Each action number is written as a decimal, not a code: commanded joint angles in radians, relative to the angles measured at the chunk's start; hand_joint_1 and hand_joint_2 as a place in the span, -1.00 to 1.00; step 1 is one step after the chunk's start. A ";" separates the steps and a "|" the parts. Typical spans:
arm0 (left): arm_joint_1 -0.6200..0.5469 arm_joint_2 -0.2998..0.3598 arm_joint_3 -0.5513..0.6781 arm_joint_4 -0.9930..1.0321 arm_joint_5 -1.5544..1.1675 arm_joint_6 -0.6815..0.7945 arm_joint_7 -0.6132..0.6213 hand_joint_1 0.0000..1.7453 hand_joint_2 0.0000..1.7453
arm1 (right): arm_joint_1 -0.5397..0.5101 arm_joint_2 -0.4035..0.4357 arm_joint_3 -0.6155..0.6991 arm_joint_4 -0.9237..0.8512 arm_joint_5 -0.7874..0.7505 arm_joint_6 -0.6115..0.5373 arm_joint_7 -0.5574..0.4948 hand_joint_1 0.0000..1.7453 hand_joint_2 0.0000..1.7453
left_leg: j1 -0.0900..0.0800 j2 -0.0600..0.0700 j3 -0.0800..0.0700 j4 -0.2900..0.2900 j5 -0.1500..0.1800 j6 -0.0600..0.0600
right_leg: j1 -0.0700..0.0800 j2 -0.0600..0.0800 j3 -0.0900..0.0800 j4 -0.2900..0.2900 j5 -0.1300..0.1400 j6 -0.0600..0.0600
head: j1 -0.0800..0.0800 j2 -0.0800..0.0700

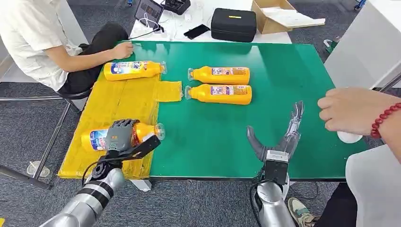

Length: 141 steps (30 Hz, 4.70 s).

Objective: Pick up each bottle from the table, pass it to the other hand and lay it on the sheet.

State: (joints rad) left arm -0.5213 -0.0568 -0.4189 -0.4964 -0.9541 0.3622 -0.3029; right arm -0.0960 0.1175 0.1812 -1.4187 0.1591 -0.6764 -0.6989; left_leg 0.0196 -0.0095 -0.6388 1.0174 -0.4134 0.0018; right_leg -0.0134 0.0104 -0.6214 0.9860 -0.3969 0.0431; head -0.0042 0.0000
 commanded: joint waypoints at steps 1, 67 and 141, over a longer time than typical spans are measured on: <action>-0.062 0.011 -0.032 0.131 0.024 -0.122 -0.009 -1.00 1.00 | -0.058 -0.021 0.023 0.114 -0.013 0.009 0.001 -1.00 1.00 | 0.000 0.004 0.007 -0.001 -0.002 0.001 | 0.001 0.002 0.006 -0.001 -0.001 -0.002 | 0.000 0.000; 0.413 -0.124 -0.143 -0.810 0.767 0.148 -0.247 -1.00 1.00 | -0.403 -0.232 0.115 0.814 0.856 0.184 0.463 -1.00 1.00 | -0.003 0.000 0.000 0.000 -0.001 0.002 | -0.001 -0.001 0.000 -0.001 0.000 0.000 | 0.000 0.000; 0.371 -0.121 -0.189 -0.684 1.428 -0.326 -0.125 -1.00 1.00 | -0.158 -0.082 0.227 0.314 0.126 0.669 0.155 1.00 1.00 | -0.001 0.003 0.008 -0.001 -0.004 0.002 | 0.000 0.000 0.007 -0.001 -0.002 -0.002 | 0.000 0.000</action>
State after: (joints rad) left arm -0.1078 -0.1930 -0.6088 -1.2078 0.4623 0.0443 -0.4215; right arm -0.2669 0.0160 0.2292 -1.0955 0.2357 -0.0111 -0.5409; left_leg 0.0179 -0.0104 -0.6375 1.0177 -0.4152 0.0037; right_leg -0.0143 0.0084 -0.6190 0.9854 -0.3976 0.0441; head -0.0046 0.0000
